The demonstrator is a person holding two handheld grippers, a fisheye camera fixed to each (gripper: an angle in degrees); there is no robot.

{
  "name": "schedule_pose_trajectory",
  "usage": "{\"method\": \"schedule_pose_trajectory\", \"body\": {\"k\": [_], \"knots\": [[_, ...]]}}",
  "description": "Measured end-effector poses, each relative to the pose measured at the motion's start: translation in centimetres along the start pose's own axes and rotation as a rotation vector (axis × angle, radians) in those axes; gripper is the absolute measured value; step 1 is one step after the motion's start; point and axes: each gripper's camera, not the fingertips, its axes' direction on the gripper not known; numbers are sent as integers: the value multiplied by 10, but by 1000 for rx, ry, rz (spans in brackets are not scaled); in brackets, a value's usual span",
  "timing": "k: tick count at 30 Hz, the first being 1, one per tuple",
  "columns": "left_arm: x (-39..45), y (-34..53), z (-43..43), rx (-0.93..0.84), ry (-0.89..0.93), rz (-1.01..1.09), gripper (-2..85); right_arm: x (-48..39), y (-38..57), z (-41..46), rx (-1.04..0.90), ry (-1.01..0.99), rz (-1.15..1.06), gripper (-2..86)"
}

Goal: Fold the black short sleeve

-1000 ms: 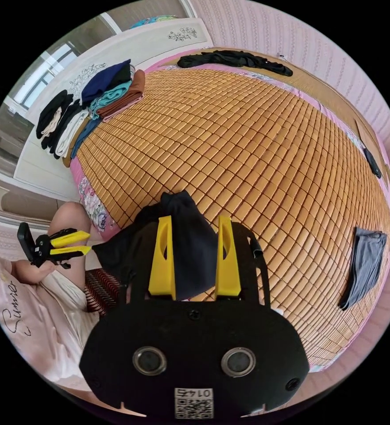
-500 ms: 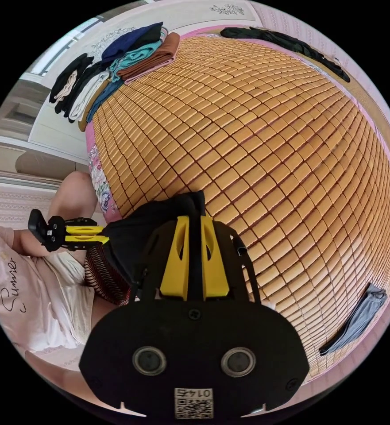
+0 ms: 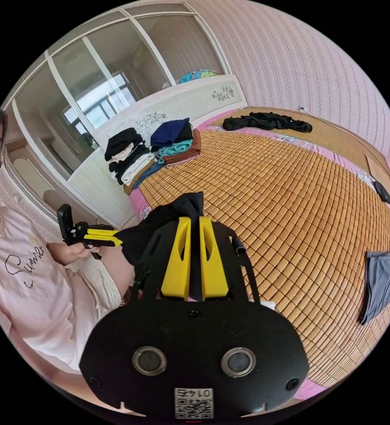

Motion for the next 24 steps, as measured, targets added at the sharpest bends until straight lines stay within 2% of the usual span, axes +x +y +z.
{"method": "schedule_pose_trajectory", "body": {"k": [7, 12, 16, 20, 24], "knots": [[-62, -26, -69, 166, -102, -85, -8, -49, -115, 4, 8, -15, -189, 12], [-145, -62, -88, 250, -232, -202, -8, -77, -264, 53, -55, -72, -420, 12], [-213, -96, -87, 294, -267, -324, -8, -103, -378, 97, -122, -105, -575, 14], [-310, -146, -98, 377, -250, -472, 2, -149, -518, 169, -224, -34, -696, 25], [-429, -176, -82, 271, -425, -666, 54, -181, -640, 305, -388, 51, -603, 76]]}}
